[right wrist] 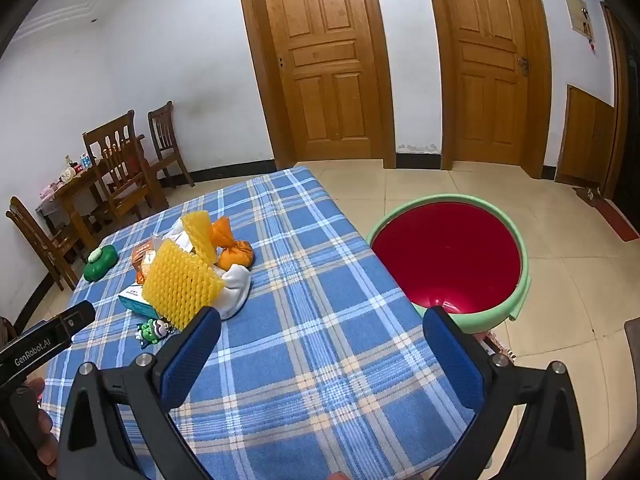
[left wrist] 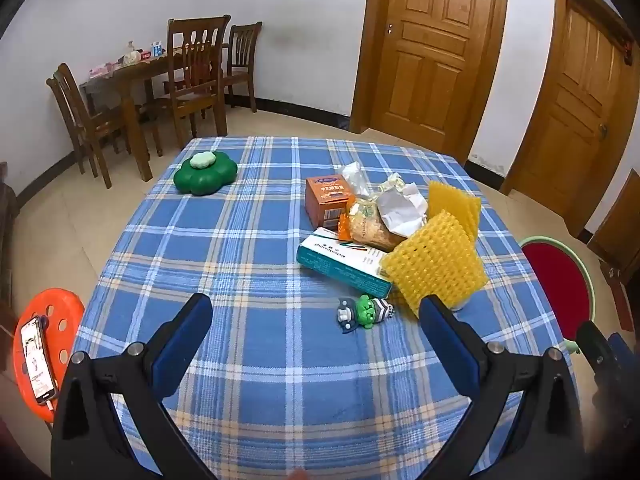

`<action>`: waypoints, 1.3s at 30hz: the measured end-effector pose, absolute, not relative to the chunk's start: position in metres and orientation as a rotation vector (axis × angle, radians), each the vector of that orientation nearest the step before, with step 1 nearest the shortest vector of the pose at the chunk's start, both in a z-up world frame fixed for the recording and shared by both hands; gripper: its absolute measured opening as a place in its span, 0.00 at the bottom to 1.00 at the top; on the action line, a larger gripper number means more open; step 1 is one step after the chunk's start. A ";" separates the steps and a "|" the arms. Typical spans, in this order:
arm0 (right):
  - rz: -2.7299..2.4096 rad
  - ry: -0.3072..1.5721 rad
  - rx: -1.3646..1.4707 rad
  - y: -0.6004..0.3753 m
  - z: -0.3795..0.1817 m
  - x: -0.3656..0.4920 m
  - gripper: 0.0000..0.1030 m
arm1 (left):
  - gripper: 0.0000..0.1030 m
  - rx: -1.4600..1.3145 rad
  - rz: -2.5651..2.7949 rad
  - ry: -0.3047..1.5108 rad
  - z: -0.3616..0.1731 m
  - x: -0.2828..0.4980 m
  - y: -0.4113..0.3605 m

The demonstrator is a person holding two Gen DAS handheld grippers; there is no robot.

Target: Collect trash

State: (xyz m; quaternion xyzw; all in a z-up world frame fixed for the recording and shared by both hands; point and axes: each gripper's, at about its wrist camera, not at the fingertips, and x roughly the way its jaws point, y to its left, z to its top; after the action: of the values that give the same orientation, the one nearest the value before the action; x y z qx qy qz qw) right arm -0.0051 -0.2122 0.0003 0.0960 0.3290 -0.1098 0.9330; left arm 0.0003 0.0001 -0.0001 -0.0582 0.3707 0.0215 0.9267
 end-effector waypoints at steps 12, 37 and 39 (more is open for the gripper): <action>-0.225 0.679 0.198 -0.212 -0.001 -0.005 1.00 | 0.99 -0.118 0.045 0.757 0.000 0.000 0.000; -0.225 0.687 0.199 -0.212 -0.003 -0.004 1.00 | 0.99 -0.118 0.044 0.762 0.000 0.000 0.000; -0.223 0.689 0.201 -0.212 -0.003 -0.004 1.00 | 0.99 -0.119 0.044 0.763 0.001 -0.001 0.000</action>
State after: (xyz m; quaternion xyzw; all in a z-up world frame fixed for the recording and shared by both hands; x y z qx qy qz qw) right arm -0.0045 -0.2125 -0.0030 0.0983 0.3363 -0.1090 0.9302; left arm -0.0005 0.0000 0.0006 -0.0579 0.3719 0.0213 0.9262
